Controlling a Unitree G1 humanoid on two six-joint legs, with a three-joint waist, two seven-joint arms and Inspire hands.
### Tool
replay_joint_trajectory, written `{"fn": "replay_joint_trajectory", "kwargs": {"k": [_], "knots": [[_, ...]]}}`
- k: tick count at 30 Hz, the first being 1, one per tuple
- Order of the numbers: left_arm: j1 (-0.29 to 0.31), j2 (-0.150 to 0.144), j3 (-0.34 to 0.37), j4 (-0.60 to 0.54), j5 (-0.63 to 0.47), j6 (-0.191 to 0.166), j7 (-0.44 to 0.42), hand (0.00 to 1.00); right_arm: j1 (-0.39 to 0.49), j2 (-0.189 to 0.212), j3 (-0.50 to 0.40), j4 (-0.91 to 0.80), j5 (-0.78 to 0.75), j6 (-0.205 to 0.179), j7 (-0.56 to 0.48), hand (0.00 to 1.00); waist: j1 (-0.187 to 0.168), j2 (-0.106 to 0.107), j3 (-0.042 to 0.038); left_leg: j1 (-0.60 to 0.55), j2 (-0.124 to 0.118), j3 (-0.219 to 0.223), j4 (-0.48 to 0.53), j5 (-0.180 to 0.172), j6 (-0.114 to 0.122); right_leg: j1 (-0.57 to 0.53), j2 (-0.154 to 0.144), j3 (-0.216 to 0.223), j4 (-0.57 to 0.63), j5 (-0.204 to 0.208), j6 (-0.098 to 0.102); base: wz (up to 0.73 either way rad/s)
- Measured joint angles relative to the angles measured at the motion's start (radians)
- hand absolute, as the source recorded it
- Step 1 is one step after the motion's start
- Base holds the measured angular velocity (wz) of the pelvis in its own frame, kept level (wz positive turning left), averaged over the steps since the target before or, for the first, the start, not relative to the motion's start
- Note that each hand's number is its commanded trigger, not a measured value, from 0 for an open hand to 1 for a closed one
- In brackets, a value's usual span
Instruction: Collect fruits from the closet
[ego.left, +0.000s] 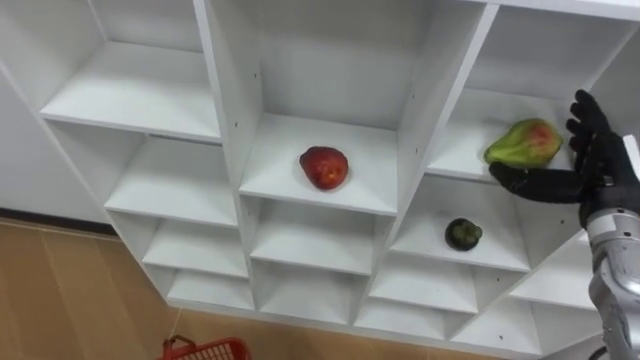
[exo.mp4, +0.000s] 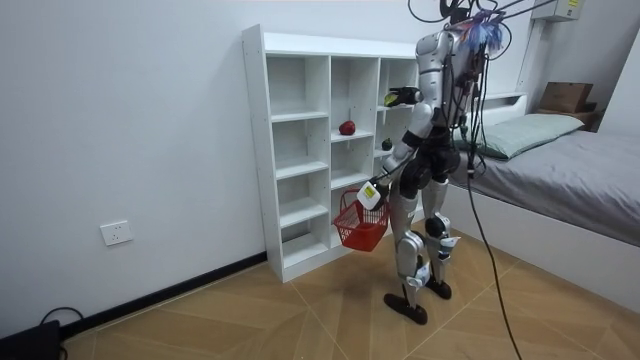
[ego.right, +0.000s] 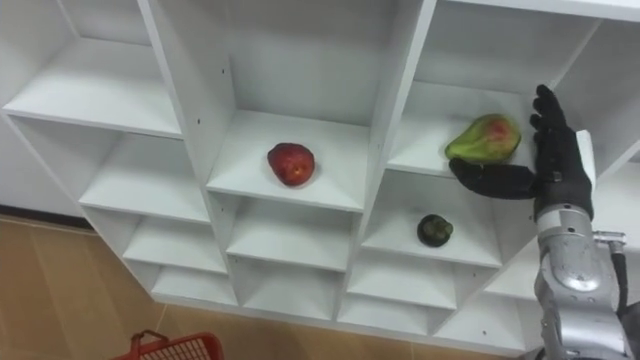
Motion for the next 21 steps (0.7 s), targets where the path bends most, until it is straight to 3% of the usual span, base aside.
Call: {"fn": "replay_joint_trajectory", "kwargs": {"k": [6, 21], "knots": [[-0.002, 0.002, -0.001, -0.009, 0.001, 0.016, -0.021, 1.0, -0.005, -0.025, 0.0, 0.012, -0.006, 0.019, 0.038, 0.0, 0.001, -0.001, -0.0016, -0.001, 0.0, 0.0, 0.0, 0.0, 0.0, -0.001, 0.0, -0.002, 0.002, 0.0, 0.0, 0.0], [-0.003, 0.029, -0.002, -0.016, 0.002, 0.024, -0.024, 1.0, -0.03, -0.031, 0.001, 0.034, -0.108, 0.039, 0.073, 0.0, 0.001, -0.009, -0.0065, -0.005, 0.001, -0.004, 0.002, 0.0, 0.0, 0.002, 0.0, -0.011, 0.004, 0.0, 0.0, 0.0]]}}
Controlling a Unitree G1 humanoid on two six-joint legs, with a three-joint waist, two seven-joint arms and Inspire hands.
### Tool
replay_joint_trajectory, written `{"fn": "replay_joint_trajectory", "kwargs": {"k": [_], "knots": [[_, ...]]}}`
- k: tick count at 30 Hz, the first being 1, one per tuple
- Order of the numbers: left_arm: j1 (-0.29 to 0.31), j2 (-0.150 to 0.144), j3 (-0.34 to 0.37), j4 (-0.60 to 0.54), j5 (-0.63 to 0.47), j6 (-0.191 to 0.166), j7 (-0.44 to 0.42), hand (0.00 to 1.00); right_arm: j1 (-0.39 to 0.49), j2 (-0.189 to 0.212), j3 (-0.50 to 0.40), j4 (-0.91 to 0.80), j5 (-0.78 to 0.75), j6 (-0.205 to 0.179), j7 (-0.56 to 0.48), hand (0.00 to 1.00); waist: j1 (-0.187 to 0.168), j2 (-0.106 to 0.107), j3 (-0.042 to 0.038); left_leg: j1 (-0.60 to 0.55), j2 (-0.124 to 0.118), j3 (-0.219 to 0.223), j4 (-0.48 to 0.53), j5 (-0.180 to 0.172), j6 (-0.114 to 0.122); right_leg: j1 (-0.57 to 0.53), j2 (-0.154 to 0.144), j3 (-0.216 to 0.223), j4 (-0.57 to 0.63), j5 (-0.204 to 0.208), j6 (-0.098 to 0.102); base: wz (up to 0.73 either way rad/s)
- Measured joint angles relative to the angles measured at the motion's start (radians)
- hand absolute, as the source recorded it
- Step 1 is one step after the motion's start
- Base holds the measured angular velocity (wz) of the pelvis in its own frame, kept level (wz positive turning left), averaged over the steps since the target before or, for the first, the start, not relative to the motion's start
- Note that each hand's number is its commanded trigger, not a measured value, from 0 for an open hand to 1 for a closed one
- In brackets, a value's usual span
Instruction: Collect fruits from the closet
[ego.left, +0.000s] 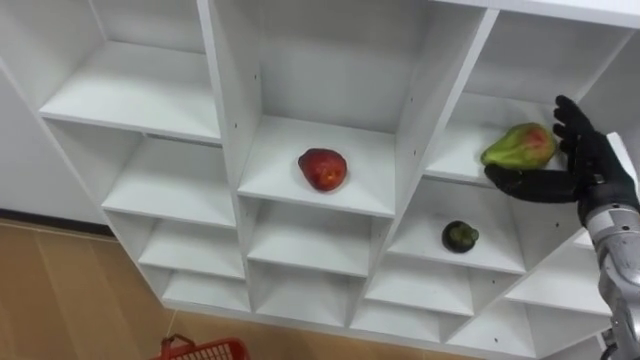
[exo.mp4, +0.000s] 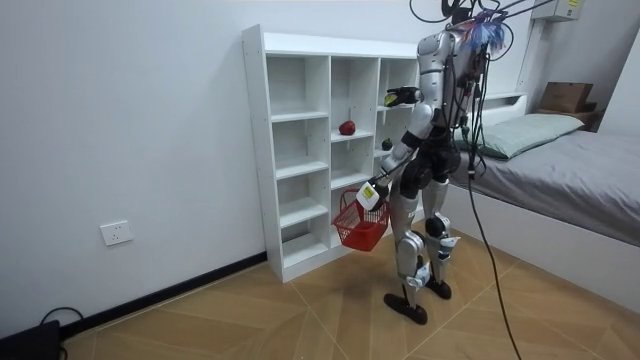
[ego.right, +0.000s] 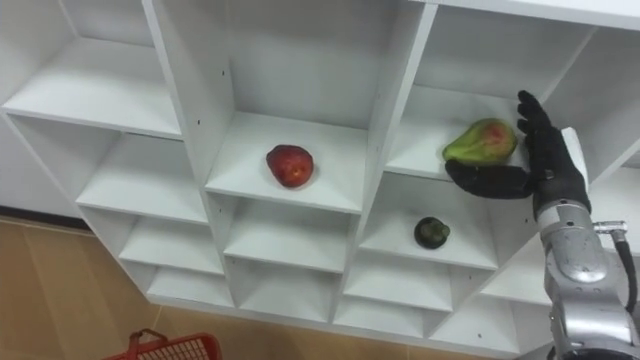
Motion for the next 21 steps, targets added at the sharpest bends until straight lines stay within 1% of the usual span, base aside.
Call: {"fn": "replay_joint_trajectory", "kwargs": {"k": [3, 4, 5, 6, 7, 10, 13, 17, 19, 21], "knots": [[0.005, 0.007, 0.0, -0.015, 0.001, 0.001, 0.0, 1.0, -0.001, -0.005, 0.0, -0.001, -0.002, 0.0, 0.0, 0.0, 0.0, -0.001, -0.0002, -0.001, -0.001, 0.0, 0.0, 0.0, 0.0, 0.0, 0.0, 0.0, -0.001, 0.0, 0.0, 0.0], [0.008, 0.009, 0.0, -0.024, 0.012, 0.002, 0.0, 1.0, -0.001, -0.01, 0.001, -0.003, -0.007, 0.0, 0.001, 0.17, 0.0, -0.002, -0.0002, -0.003, -0.001, 0.0, 0.0, 0.0, 0.0, -0.002, 0.0, 0.0, -0.001, 0.0, 0.0, 0.0], [0.01, 0.01, 0.0, -0.031, 0.019, 0.003, 0.0, 1.0, -0.001, -0.013, 0.001, -0.005, -0.011, 0.0, 0.002, 0.48, 0.0, -0.002, -0.0002, -0.004, -0.001, 0.0, 0.0, 0.0, 0.0, -0.003, -0.001, 0.0, -0.001, 0.0, 0.0, 0.0], [0.011, 0.011, 0.0, -0.038, 0.029, 0.003, 0.0, 1.0, -0.001, -0.02, 0.001, -0.011, -0.023, 0.0, 0.006, 0.71, 0.0, -0.002, -0.0002, -0.006, -0.001, 0.0, 0.0, 0.0, 0.0, -0.004, -0.001, 0.001, -0.001, 0.0, 0.0, 0.0], [0.011, 0.012, 0.0, -0.038, 0.034, 0.003, -0.001, 1.0, -0.001, -0.026, 0.004, -0.022, -0.038, 0.0, 0.012, 1.0, 0.001, -0.002, -0.0001, -0.005, -0.001, 0.0, 0.0, 0.0, 0.0, -0.004, -0.001, 0.001, -0.001, 0.0, 0.0, 0.0], [0.013, 0.015, 0.0, -0.038, 0.037, 0.003, -0.002, 1.0, -0.002, -0.046, 0.025, -0.043, -0.061, 0.0, 0.029, 1.0, 0.001, -0.004, 0.0008, -0.002, 0.0, -0.001, 0.0, 0.0, 0.0, -0.002, 0.0, 0.0, 0.0, 0.0, 0.0, 0.0], [0.018, 0.018, -0.002, -0.038, 0.036, 0.004, 0.005, 1.0, -0.002, -0.055, 0.034, -0.042, -0.1, 0.001, 0.047, 1.0, 0.0, -0.007, 0.0032, 0.005, 0.0, -0.001, 0.0, 0.0, 0.0, 0.002, -0.001, 0.0, 0.0, 0.0, 0.0, 0.0], [0.02, 0.023, -0.006, -0.038, 0.036, 0.008, 0.01, 1.0, -0.008, -0.064, 0.041, -0.04, -0.135, 0.001, 0.043, 1.0, 0.001, -0.005, 0.0055, 0.007, 0.0, -0.007, -0.002, 0.0, 0.0, 0.009, -0.001, -0.007, 0.0, 0.0, 0.0, 0.03], [0.016, 0.04, -0.033, -0.038, 0.036, 0.008, 0.011, 1.0, -0.013, -0.083, 0.065, -0.033, -0.159, 0.001, 0.042, 1.0, 0.004, -0.007, 0.0077, 0.007, 0.0, -0.015, -0.002, 0.0, 0.0, 0.012, 0.0, -0.015, 0.0, 0.0, 0.0, 0.08], [0.014, 0.045, -0.044, -0.038, 0.036, 0.007, 0.012, 1.0, -0.014, -0.096, 0.08, -0.033, -0.159, 0.001, 0.038, 1.0, 0.007, -0.008, 0.0082, 0.007, 0.001, -0.015, -0.003, 0.0, 0.0, 0.014, 0.001, -0.015, -0.001, 0.0, 0.0, 0.0]]}}
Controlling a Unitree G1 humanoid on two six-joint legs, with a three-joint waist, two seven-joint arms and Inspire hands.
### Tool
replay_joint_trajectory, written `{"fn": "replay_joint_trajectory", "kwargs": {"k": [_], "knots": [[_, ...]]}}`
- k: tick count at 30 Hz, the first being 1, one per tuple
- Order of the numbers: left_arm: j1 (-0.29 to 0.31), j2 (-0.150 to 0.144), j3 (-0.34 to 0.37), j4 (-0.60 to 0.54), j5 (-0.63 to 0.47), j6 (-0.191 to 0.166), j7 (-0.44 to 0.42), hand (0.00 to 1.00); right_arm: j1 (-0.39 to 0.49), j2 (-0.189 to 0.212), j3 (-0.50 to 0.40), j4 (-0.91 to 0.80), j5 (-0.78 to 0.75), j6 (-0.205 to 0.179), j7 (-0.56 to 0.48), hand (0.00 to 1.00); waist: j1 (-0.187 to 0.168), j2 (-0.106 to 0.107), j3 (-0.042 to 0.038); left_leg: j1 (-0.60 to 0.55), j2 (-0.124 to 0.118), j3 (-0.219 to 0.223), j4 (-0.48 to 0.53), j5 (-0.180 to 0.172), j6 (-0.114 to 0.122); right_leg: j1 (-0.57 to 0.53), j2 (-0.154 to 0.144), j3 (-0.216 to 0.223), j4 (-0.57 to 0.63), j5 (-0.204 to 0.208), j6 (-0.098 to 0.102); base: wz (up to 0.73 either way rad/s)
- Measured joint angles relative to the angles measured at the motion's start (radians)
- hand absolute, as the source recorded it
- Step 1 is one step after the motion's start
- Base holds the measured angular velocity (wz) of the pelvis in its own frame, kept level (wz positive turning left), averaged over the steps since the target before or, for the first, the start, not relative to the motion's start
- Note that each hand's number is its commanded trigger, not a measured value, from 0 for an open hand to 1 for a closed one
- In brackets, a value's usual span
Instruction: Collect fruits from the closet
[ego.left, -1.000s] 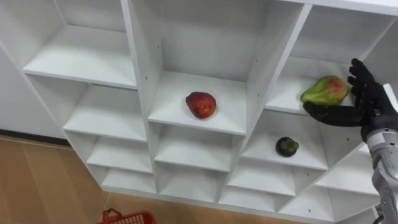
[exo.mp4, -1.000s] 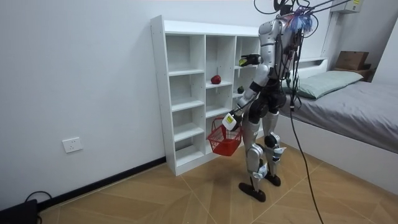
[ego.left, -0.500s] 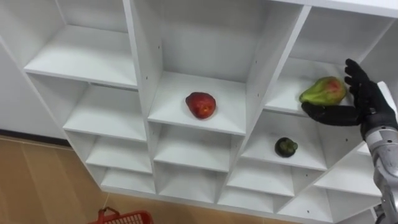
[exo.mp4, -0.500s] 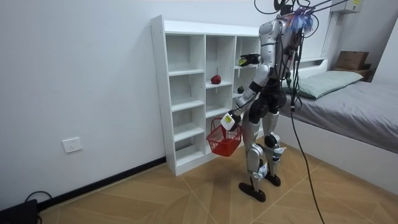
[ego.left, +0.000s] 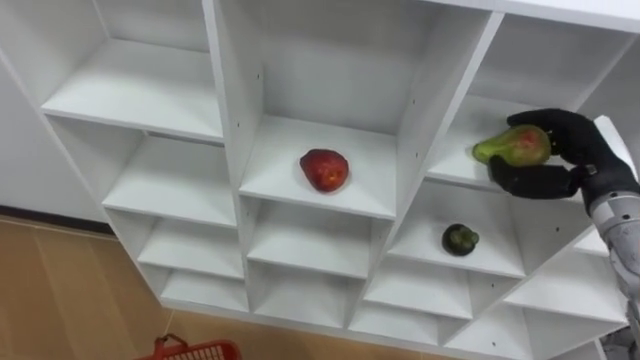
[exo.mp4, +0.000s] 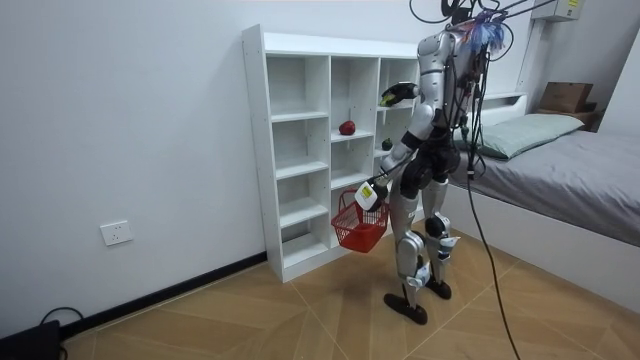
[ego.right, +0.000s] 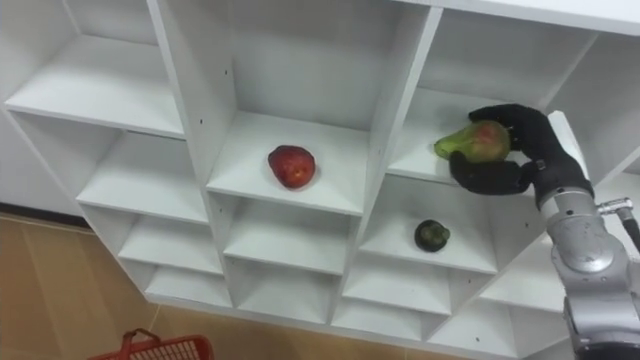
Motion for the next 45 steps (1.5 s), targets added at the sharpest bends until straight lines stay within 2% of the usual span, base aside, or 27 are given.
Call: {"fn": "replay_joint_trajectory", "kwargs": {"k": [7, 17, 23, 30, 35, 37, 40, 42, 45], "knots": [[-0.007, 0.004, -0.012, 0.0, -0.003, 0.0, 0.019, 1.0, -0.009, -0.013, 0.023, 0.013, -0.005, -0.002, -0.017, 1.0, 0.018, -0.009, -0.0002, 0.0, -0.001, -0.002, 0.002, 0.0, 0.0, 0.001, -0.001, -0.002, -0.001, 0.0, 0.0, 0.0], [-0.017, 0.005, -0.016, 0.0, -0.008, -0.002, 0.017, 1.0, -0.026, -0.017, 0.036, 0.034, -0.009, -0.005, -0.028, 1.0, 0.019, -0.007, 0.0, -0.002, -0.001, -0.006, 0.001, 0.0, 0.0, 0.001, -0.001, -0.013, -0.001, 0.0, 0.0, 0.0], [-0.018, 0.003, -0.015, 0.0, -0.006, -0.002, 0.01, 1.0, -0.021, -0.016, 0.036, 0.013, -0.01, 0.0, -0.026, 1.0, 0.018, 0.001, -0.0054, -0.001, -0.001, -0.005, 0.001, 0.0, 0.0, 0.001, -0.001, -0.009, -0.001, 0.0, 0.0, 0.0], [-0.023, -0.001, -0.015, 0.0, -0.006, -0.002, 0.009, 1.0, 0.046, -0.012, 0.036, -0.123, -0.04, 0.001, 0.004, 1.0, 0.015, 0.008, -0.0075, -0.001, -0.001, -0.002, 0.002, 0.0, 0.0, 0.0, -0.001, -0.002, -0.001, 0.0, 0.0, 0.0], [-0.026, -0.006, -0.028, -0.003, -0.007, -0.01, 0.02, 1.0, 0.102, 0.0, 0.039, -0.239, -0.04, -0.002, 0.021, 1.0, 0.01, 0.016, -0.0022, 0.001, -0.001, 0.002, 0.002, 0.0, 0.0, 0.0, -0.001, 0.002, 0.0, 0.0, 0.0, 0.0], [-0.028, -0.015, -0.036, -0.008, -0.007, -0.014, 0.027, 1.0, 0.108, 0.017, 0.051, -0.263, -0.054, -0.001, 0.027, 1.0, -0.002, 0.02, -0.0003, 0.0, -0.001, 0.003, 0.002, 0.0, 0.0, -0.001, -0.001, -0.001, 0.0, 0.0, 0.0, 0.0], [-0.033, -0.044, -0.033, -0.015, -0.005, -0.015, 0.035, 1.0, 0.178, 0.023, 0.049, -0.373, -0.088, 0.0, 0.05, 1.0, -0.006, 0.026, -0.0046, -0.007, -0.001, 0.003, 0.002, 0.0, 0.0, -0.014, -0.001, 0.001, 0.001, 0.0, 0.0, -0.03], [-0.033, -0.05, -0.034, -0.021, 0.002, -0.015, 0.032, 1.0, 0.204, 0.027, 0.047, -0.412, -0.086, 0.0, 0.07, 1.0, -0.01, 0.027, -0.0053, -0.011, 0.0, 0.005, 0.002, 0.0, 0.0, -0.018, -0.001, 0.002, 0.0, 0.0, 0.0, -0.02], [-0.049, -0.05, -0.039, -0.037, 0.002, -0.015, 0.034, 1.0, 0.231, 0.055, 0.047, -0.456, -0.082, 0.0, 0.094, 1.0, -0.033, 0.025, -0.0078, -0.022, 0.001, 0.016, 0.004, 0.001, 0.0, -0.033, -0.001, 0.008, 0.002, 0.001, -0.001, -0.06]]}}
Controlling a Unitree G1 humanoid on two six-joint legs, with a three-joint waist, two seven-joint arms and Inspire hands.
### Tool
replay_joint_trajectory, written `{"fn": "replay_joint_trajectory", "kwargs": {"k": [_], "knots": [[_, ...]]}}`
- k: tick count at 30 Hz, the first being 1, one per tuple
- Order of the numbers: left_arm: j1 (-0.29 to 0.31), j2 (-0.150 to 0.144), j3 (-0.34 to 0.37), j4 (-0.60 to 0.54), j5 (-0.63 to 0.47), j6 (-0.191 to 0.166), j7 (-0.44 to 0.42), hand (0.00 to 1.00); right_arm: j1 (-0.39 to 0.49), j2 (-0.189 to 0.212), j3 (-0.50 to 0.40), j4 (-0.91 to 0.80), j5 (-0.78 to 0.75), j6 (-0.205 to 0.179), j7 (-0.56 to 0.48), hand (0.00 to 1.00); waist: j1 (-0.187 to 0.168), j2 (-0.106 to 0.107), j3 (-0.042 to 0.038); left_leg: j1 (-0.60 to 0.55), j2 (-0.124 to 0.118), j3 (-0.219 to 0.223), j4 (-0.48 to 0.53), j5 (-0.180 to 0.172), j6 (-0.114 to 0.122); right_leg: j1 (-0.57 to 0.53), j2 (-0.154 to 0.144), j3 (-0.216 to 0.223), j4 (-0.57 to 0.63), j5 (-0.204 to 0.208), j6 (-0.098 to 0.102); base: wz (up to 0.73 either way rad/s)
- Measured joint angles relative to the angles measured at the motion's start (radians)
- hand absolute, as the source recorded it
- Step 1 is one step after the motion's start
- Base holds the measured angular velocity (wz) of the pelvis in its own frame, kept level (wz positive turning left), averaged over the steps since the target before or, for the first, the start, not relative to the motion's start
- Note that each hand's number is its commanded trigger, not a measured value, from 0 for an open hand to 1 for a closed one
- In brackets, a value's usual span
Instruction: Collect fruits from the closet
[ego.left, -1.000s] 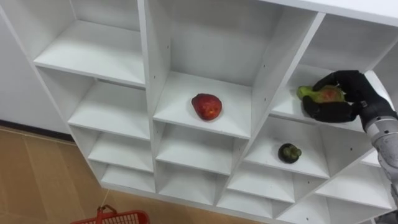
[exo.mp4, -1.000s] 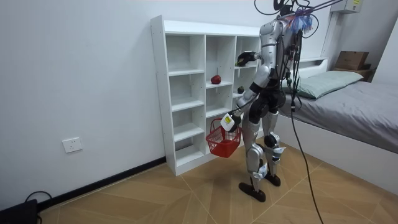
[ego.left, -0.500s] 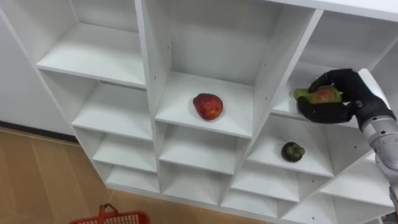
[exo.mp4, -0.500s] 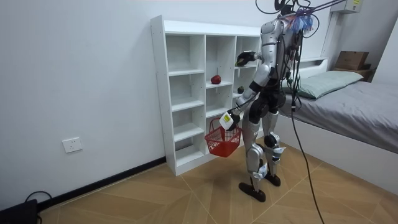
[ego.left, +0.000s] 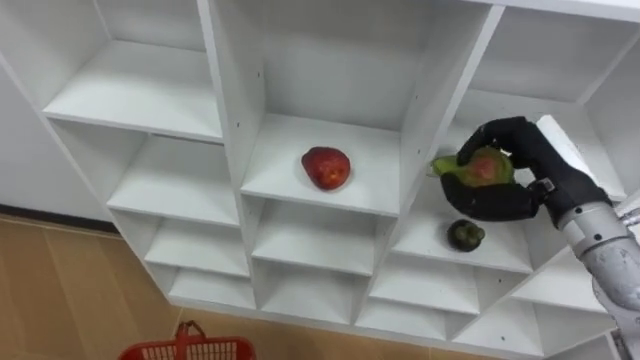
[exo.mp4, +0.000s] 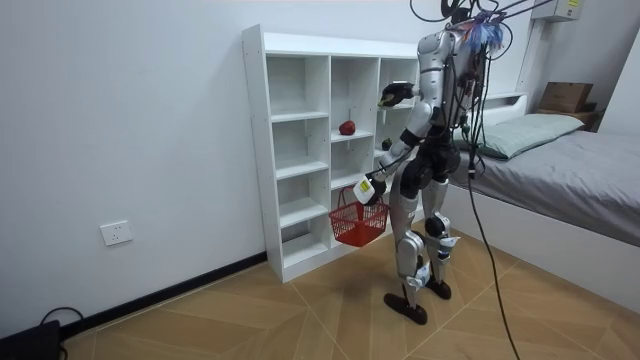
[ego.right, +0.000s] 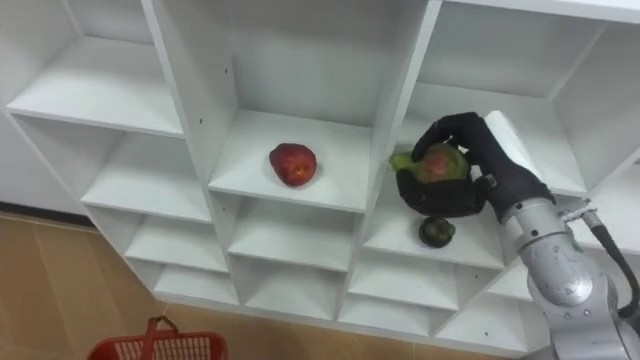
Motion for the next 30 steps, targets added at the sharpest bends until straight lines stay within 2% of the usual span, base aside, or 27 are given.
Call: {"fn": "replay_joint_trajectory", "kwargs": {"k": [7, 11, 17, 21, 23, 26, 30], "knots": [[-0.052, -0.001, -0.025, -0.013, -0.011, -0.001, 0.003, 1.0, 0.033, 0.06, 0.001, -0.003, 0.015, 0.0, 0.056, 1.0, -0.005, 0.002, -0.0002, 0.0, 0.003, 0.026, -0.002, 0.0, 0.0, -0.013, 0.002, 0.033, 0.002, 0.002, -0.001, -0.1], [-0.06, -0.002, -0.049, -0.046, -0.042, -0.001, -0.001, 1.0, 0.034, 0.073, 0.006, -0.004, 0.019, 0.007, 0.109, 1.0, -0.005, 0.006, 0.0024, 0.005, 0.005, 0.037, -0.003, 0.0, 0.0, -0.02, 0.003, 0.049, 0.014, 0.003, -0.001, -0.12], [-0.071, -0.003, -0.053, -0.047, -0.049, 0.008, -0.029, 1.0, 0.069, 0.077, 0.014, -0.023, 0.019, 0.064, 0.216, 1.0, 0.0, 0.008, 0.0029, 0.008, 0.009, 0.04, -0.006, -0.001, 0.001, -0.022, 0.007, 0.071, 0.015, 0.003, -0.002, -0.04], [-0.077, -0.003, -0.054, -0.048, -0.05, 0.018, -0.038, 1.0, 0.084, 0.108, 0.017, -0.034, 0.023, 0.092, 0.28, 1.0, 0.0, 0.006, 0.0021, 0.003, 0.007, 0.04, -0.003, -0.001, 0.0, -0.033, 0.008, 0.073, 0.016, 0.004, -0.003, 0.0], [-0.085, -0.002, -0.055, -0.055, -0.051, 0.018, -0.037, 1.0, 0.084, 0.118, 0.036, -0.033, 0.024, 0.095, 0.284, 1.0, -0.003, 0.002, 0.0, -0.001, 0.006, 0.039, 0.001, 0.0, 0.001, -0.032, 0.007, 0.073, 0.017, 0.004, -0.004, 0.0], [-0.106, -0.001, -0.073, -0.074, -0.051, 0.015, -0.035, 1.0, 0.084, 0.123, 0.094, -0.016, 0.025, 0.095, 0.293, 1.0, 0.003, -0.007, 0.0037, -0.009, 0.007, 0.041, 0.004, 0.0, 0.001, -0.039, 0.007, 0.073, 0.019, 0.004, -0.004, 0.0], [-0.134, -0.003, -0.098, -0.073, -0.051, 0.015, -0.03, 1.0, 0.087, 0.14, 0.144, 0.015, 0.022, 0.099, 0.308, 1.0, 0.009, -0.012, 0.0041, -0.036, 0.011, 0.042, 0.006, 0.0, 0.001, -0.072, 0.007, 0.073, 0.033, 0.004, -0.004, -0.02]]}}
